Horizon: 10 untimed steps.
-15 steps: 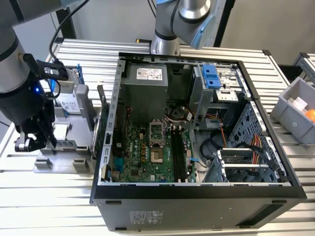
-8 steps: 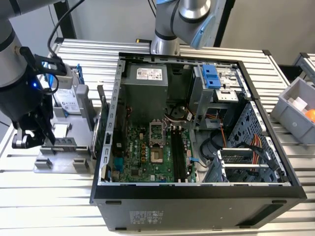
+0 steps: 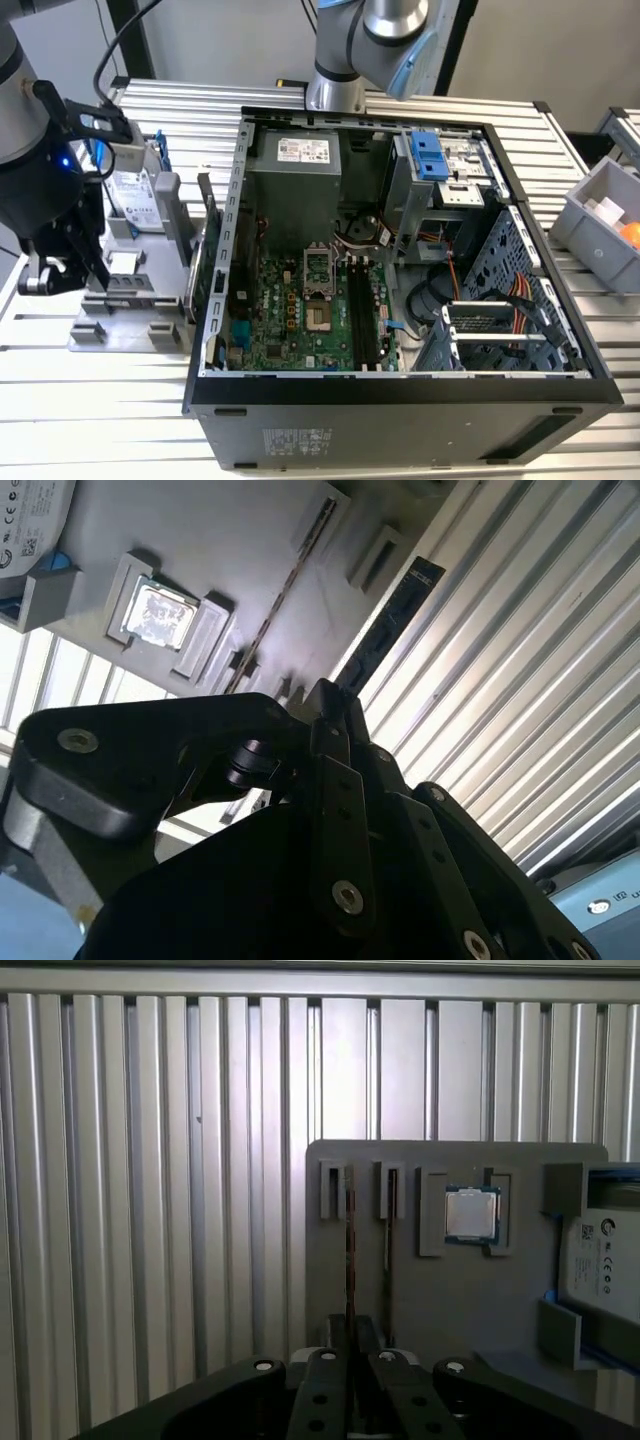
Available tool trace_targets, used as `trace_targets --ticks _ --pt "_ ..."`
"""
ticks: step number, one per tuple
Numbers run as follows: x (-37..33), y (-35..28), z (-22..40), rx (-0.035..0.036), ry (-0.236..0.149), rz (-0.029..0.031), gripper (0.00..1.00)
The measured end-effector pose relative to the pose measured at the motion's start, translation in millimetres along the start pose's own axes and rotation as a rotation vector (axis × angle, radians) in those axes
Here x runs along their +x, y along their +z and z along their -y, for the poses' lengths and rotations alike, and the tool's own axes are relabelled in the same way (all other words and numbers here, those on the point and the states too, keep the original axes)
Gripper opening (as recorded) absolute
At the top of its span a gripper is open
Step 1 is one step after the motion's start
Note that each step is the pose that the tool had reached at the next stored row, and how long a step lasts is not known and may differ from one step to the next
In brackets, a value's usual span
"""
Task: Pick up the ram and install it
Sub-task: 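Pick up the ram and move it above insertion slot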
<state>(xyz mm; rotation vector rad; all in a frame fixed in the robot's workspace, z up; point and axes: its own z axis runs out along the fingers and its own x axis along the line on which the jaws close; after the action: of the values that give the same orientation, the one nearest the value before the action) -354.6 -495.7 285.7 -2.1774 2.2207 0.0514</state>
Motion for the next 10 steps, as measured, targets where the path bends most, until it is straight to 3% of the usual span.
trace_targets --ticks 10 --pt "-0.5 -10.5 0.0 0.0001 0.000 0.0002 0.00"
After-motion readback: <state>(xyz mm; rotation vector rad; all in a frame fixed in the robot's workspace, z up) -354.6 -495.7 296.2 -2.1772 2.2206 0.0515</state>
